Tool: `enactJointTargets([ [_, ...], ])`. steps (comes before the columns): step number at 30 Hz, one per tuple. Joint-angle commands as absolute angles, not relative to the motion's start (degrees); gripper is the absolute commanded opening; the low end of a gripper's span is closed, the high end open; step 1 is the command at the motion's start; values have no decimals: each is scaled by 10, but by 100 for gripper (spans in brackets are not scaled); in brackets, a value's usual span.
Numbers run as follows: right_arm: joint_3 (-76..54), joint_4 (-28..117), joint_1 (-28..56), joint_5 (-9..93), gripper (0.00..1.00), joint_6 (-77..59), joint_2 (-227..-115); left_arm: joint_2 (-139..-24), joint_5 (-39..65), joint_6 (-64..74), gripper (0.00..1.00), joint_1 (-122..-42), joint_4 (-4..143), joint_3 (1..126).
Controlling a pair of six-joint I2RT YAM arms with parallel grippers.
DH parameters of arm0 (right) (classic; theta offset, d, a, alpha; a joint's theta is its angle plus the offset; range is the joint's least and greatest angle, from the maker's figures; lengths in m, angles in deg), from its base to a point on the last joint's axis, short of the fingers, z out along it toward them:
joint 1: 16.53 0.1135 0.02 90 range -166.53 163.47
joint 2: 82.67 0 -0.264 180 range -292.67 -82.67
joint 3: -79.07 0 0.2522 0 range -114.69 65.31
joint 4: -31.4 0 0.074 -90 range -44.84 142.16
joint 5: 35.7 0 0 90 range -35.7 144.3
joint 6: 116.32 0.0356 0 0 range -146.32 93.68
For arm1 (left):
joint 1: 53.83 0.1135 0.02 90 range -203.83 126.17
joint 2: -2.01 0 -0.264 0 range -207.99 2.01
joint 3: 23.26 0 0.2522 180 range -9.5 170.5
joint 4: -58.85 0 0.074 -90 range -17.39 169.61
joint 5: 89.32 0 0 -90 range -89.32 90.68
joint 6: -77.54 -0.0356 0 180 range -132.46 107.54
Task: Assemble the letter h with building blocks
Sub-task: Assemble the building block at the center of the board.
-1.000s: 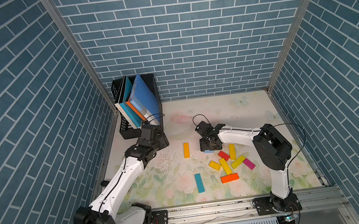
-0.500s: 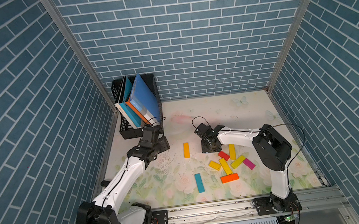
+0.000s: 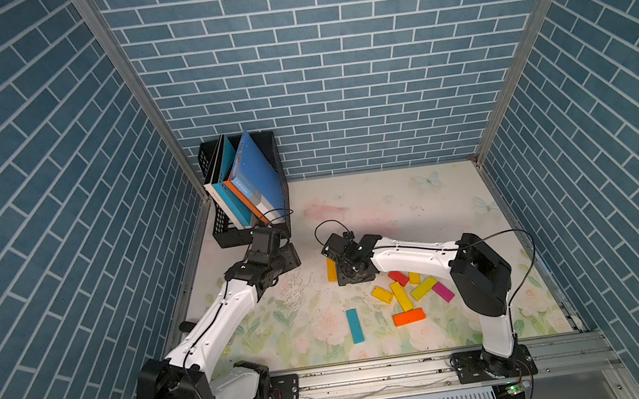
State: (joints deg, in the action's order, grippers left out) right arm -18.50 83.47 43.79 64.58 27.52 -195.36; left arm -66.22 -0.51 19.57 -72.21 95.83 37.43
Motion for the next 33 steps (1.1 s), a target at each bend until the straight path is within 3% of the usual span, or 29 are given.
enactJointTargets([
  [1,-202,831,443,635,36,314,-1987,-662,-3,185,70,-715,956,368],
  [5,-246,836,455,632,37,318,-2027,-660,-4,181,70,-711,956,364],
  [9,-249,838,456,627,61,327,-2043,-661,0,182,70,-707,952,357],
  [12,-239,838,457,623,70,326,-2041,-663,3,183,70,-704,948,352],
  [18,-221,826,466,607,75,316,-2026,-666,4,182,69,-701,947,350],
  [20,-225,827,469,607,73,313,-2030,-665,4,181,69,-700,947,350],
  [24,-236,825,470,602,52,314,-2041,-666,5,182,69,-697,947,347],
  [33,-263,843,463,623,42,336,-2060,-665,7,179,68,-694,947,345],
])
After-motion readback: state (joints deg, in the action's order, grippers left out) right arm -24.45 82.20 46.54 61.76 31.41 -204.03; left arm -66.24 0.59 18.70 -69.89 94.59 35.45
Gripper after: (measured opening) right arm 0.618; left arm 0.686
